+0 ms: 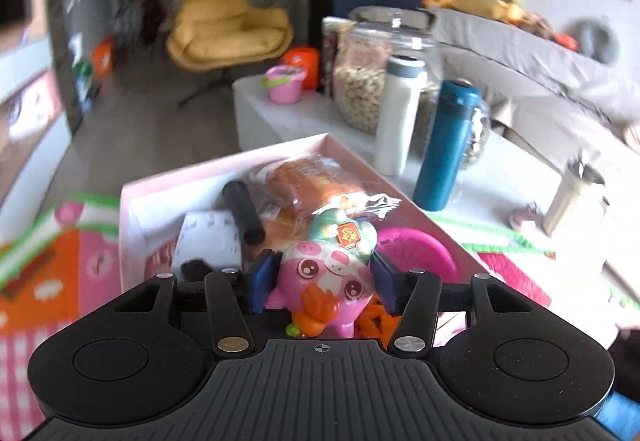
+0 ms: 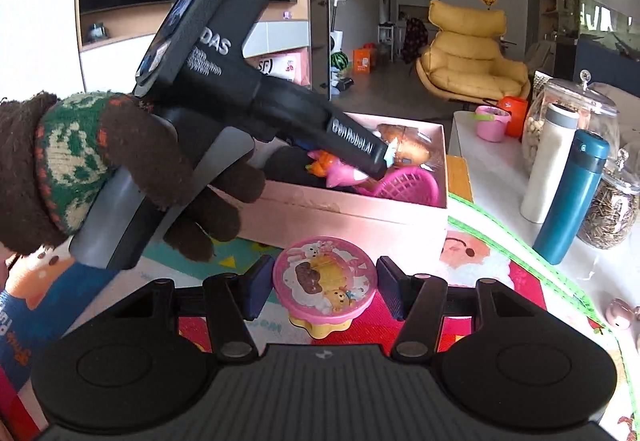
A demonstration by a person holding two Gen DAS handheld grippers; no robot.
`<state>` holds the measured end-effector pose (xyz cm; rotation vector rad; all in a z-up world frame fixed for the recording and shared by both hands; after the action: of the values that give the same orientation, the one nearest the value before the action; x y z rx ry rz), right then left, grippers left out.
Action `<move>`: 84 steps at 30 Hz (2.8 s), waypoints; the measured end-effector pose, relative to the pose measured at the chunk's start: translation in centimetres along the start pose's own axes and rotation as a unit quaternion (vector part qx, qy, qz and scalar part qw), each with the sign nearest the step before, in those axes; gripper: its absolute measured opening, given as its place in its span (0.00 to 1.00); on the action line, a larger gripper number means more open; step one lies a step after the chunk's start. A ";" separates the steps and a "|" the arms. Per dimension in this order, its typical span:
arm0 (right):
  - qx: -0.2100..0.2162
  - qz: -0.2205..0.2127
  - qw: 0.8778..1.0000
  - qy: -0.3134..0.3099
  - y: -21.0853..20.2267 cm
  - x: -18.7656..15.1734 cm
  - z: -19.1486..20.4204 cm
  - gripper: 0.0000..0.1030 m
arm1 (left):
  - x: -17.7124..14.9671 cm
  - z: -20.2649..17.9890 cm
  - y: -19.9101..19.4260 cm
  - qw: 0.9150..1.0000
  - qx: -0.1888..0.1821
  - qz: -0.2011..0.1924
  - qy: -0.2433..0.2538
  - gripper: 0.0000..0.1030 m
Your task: Organize objects
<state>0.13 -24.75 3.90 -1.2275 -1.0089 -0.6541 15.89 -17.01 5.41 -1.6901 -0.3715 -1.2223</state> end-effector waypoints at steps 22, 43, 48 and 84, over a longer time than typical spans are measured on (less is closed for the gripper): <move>-0.013 -0.113 0.993 0.043 5.1 13.0 -0.1 0.56 | -8.6 10.7 -11.0 0.969 0.047 -0.082 -0.228 0.52; -0.134 0.077 0.986 0.069 2.7 -2.7 3.3 1.00 | -15.1 4.3 -13.7 0.981 0.143 -0.016 -0.133 0.52; -0.139 0.083 0.986 0.051 5.2 -2.4 3.8 1.00 | -14.7 4.0 -12.7 0.980 0.151 -0.016 -0.127 0.53; -0.143 0.056 0.985 0.077 5.0 -4.1 2.9 1.00 | -14.3 3.1 -11.2 0.980 0.160 -0.011 -0.115 0.72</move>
<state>1.87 -21.12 -1.96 -1.4491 -0.7277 -0.8117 3.29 -5.13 -0.86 -1.5505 -0.6910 -0.9247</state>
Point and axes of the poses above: each gripper's, at about its wrist camera, not at the fingertips, and y roughly the way its jaws point, z to its left, x to its top, the point moved 2 cm from there along y, roughly the way its jaws point, and after that the axes turned 6 degrees about -z, right-handed, at the moved point
